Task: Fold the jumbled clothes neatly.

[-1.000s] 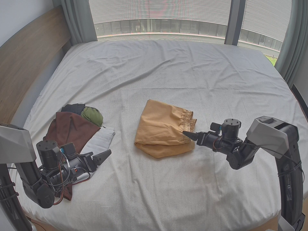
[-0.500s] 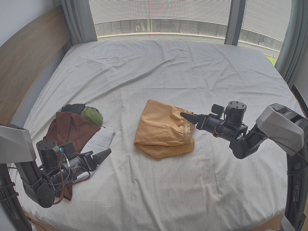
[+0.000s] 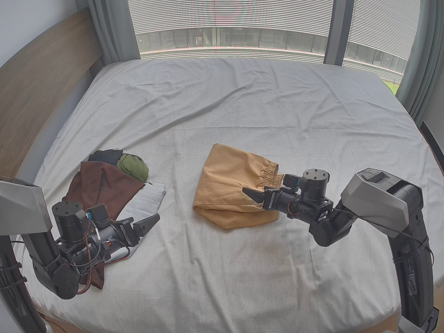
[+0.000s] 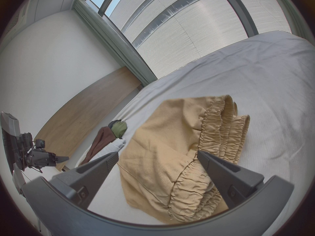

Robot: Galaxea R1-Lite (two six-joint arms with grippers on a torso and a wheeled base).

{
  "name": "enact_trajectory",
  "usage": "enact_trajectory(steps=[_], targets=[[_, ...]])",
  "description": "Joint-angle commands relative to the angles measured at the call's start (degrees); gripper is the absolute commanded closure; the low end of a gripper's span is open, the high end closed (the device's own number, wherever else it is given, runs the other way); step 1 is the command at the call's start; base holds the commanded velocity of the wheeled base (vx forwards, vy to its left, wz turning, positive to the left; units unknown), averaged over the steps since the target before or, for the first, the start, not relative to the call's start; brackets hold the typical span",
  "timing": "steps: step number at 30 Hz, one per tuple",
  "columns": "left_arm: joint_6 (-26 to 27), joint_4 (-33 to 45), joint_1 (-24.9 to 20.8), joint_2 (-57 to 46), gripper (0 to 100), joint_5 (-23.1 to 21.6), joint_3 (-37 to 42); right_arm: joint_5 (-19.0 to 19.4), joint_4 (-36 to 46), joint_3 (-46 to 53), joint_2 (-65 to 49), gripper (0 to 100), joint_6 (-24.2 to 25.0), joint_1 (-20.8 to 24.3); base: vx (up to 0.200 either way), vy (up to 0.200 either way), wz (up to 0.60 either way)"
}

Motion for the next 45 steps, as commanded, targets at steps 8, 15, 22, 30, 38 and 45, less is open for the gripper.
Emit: enact_trajectory(steps=[8, 15, 22, 30, 38, 45], targets=[[0.0, 0.0, 0.0, -0.1, 0, 0.0, 0.2, -1.0, -0.5, 0.6, 2.9, 0, 0.1, 0.2, 0.0, 0.0, 0.0], [-0.4, 0.1, 0.0, -4.1, 0, 0.0, 0.2, -2.4, -4.4, 8.2, -8.5, 0, -0.2, -0.1, 0.0, 0.0, 0.0], [-0.7, 0.1, -1.6, -19.3, 0, -2.7, 3.2, -2.7, -4.0, 23.1, -29.7, 0, -1.2, -1.5, 0.0, 0.0, 0.0], [-0.7, 0.6, -3.6, -39.1, 0, -7.4, 9.7, -2.6, -4.1, 50.4, -62.2, 0, -7.8, -9.3, 0.0, 0.0, 0.0], [-0.2, 12.6, -1.6, -57.3, 0, -7.5, 13.6, -2.2, -3.6, 69.6, -89.6, 0, -8.9, -15.8, 0.0, 0.0, 0.0], [2.0, 30.6, 1.7, -72.9, 0, -8.0, 13.6, -2.2, 15.6, 71.2, -112.2, 0, -8.2, -16.2, 0.0, 0.0, 0.0]])
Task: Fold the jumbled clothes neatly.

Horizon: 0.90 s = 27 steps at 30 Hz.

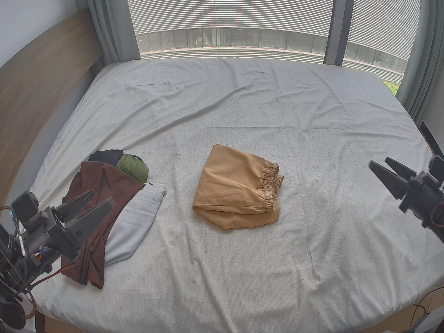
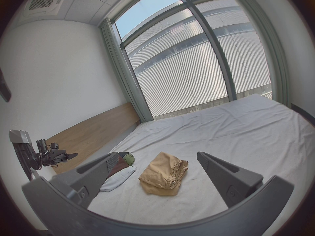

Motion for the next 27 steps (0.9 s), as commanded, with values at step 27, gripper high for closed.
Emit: enact_trajectory(steps=[27], targets=[[24.6, 74.0, 14.5, -73.7, 0, 20.9, 3.5, -24.3, 62.0, 15.0, -75.7, 0, -15.8, -9.8, 0.0, 0.0, 0.0]])
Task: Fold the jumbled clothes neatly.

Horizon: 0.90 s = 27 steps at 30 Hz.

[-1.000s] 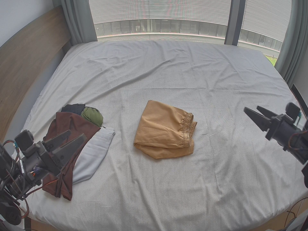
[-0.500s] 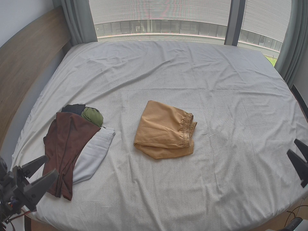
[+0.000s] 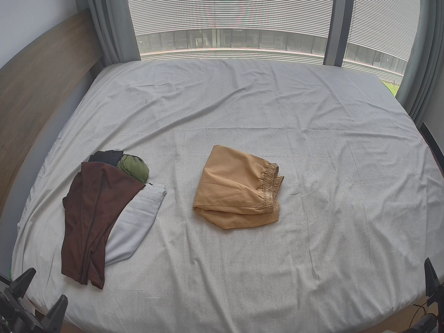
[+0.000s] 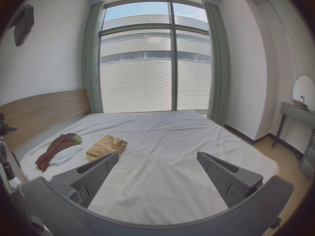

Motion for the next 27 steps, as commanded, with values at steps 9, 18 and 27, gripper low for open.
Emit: enact_trajectory(steps=[9, 18, 27], targets=[[7.1, 5.6, 7.3, -12.9, 0, 8.1, 1.8, 9.6, 4.7, 1.6, -8.2, 0, -4.7, -1.3, 0.0, 0.0, 0.0], [5.0, 8.9, 7.4, -13.0, 0, 10.1, 1.8, 3.9, 7.7, 1.6, -8.2, 0, -2.2, -1.3, 0.0, 0.0, 0.0], [5.9, 9.0, 7.1, -13.0, 0, 8.7, 1.8, 6.2, 7.5, 1.6, -8.2, 0, -2.7, -1.4, 0.0, 0.0, 0.0]])
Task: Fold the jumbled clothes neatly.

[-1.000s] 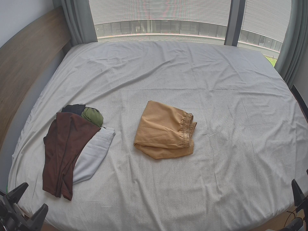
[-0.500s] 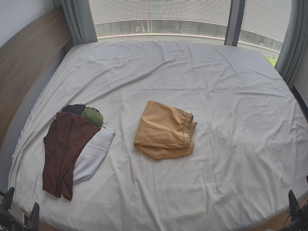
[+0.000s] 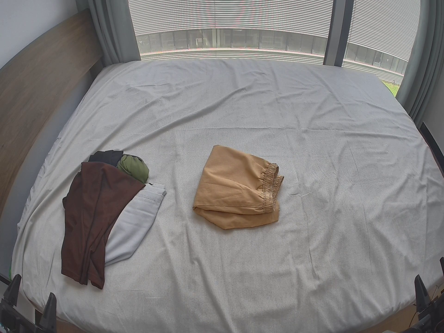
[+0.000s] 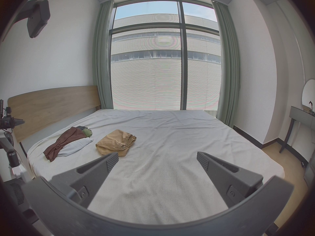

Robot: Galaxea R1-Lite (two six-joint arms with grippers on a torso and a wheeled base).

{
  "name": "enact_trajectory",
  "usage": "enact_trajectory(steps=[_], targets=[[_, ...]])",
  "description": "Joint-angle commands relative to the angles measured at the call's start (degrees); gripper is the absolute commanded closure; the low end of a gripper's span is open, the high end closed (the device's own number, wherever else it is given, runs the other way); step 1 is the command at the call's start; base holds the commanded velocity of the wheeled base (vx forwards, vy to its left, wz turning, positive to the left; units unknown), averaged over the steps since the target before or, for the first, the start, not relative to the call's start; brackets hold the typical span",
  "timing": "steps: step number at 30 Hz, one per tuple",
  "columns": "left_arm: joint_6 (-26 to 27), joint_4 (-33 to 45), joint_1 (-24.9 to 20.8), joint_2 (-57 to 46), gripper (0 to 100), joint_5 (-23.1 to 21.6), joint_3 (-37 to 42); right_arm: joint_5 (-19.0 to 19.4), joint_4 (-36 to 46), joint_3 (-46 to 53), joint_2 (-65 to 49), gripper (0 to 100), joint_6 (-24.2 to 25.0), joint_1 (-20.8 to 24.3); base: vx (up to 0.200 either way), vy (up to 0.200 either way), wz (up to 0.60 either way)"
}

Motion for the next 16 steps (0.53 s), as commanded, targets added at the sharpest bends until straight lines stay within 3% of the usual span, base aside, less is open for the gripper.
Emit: enact_trajectory(steps=[1, 16], targets=[[0.6, 0.1, 0.0, -0.7, 0, -0.5, 1.0, 0.3, 0.0, 1.0, -0.6, 0, -0.1, -0.1, 0.0, 0.0, 0.0], [0.5, 0.1, 0.0, -0.7, 0, -0.3, 1.0, 0.2, 0.0, 1.0, -0.6, 0, 0.4, -0.1, 0.0, 0.0, 0.0]])
